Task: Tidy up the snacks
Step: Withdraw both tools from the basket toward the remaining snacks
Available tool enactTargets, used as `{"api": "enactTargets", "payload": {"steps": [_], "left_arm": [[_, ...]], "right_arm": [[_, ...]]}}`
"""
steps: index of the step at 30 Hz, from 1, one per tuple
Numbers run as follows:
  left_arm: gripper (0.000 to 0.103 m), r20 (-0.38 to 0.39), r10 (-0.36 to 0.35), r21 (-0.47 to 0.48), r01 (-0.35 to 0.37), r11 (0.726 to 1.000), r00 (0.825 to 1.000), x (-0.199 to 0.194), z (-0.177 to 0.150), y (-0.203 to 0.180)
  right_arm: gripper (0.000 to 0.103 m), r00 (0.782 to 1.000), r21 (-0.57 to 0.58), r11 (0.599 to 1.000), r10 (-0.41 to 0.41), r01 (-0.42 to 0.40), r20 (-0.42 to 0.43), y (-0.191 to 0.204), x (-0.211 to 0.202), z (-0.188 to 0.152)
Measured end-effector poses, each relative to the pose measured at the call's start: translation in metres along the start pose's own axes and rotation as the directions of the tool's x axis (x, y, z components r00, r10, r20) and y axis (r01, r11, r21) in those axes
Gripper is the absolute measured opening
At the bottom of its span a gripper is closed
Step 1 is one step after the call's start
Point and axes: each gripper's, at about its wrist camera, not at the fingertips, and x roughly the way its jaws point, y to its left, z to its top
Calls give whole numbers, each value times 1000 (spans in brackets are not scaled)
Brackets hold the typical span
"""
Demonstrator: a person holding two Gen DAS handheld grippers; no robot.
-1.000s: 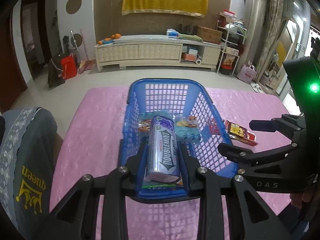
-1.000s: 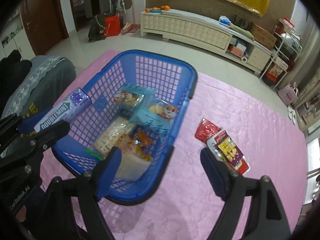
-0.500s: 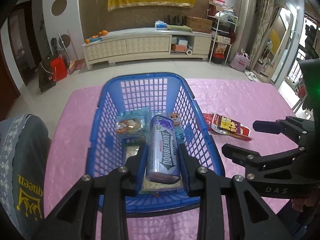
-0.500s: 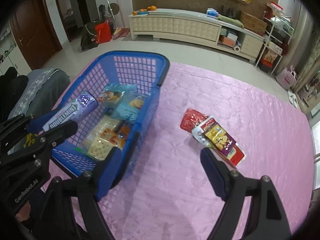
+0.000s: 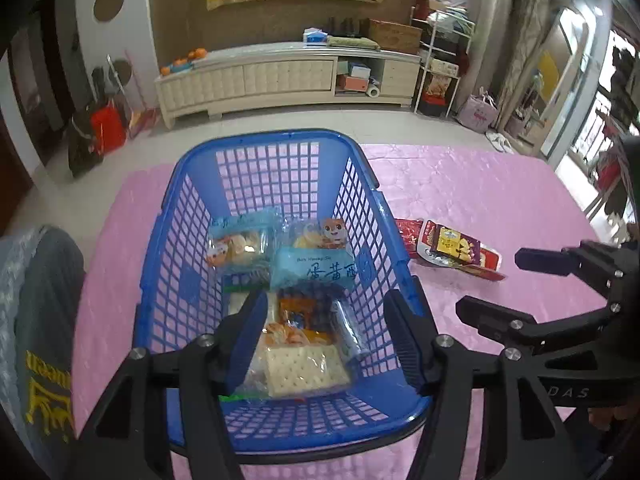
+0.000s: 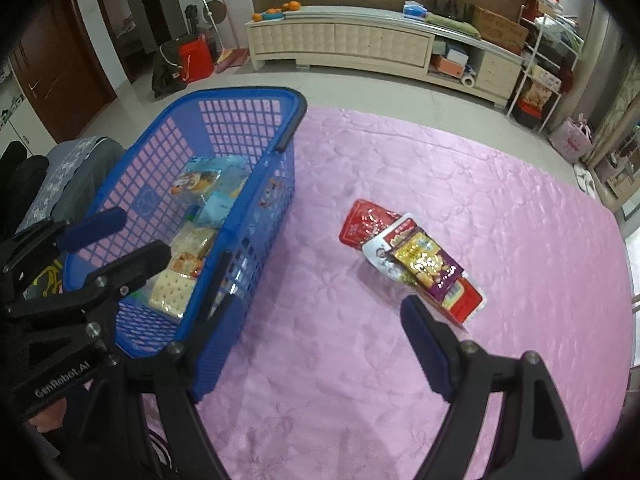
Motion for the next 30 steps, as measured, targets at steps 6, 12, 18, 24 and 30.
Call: {"api": "enactTargets", "payload": {"steps": [6,12,18,24,30], "left_arm": [[58,-2,2,-32,-2,999,1000,-12,-5,4],[63,10,10,-39,-9,999,1000,-28,-6,-1],[74,3,16,-50,-15,999,1000,-33,-6,-10],[77,-6,16,-19,-17,1000,1000,-34,1,-33],[77,-9,4,-5,-4,1000,1000,-25,7,-56]], "right_arm": [[84,1000,7,1000,5,-5,22,-4,-14,-6],[84,998,15,1000,18,-19,54,-10,-30,-8],[84,997,27,999,25,-27,68,-24,-41,-13],[84,995,61,998,21,-27,94,-52,-54,-10],[84,996,51,999,-10,6,88,-74,-55,-11]]}}
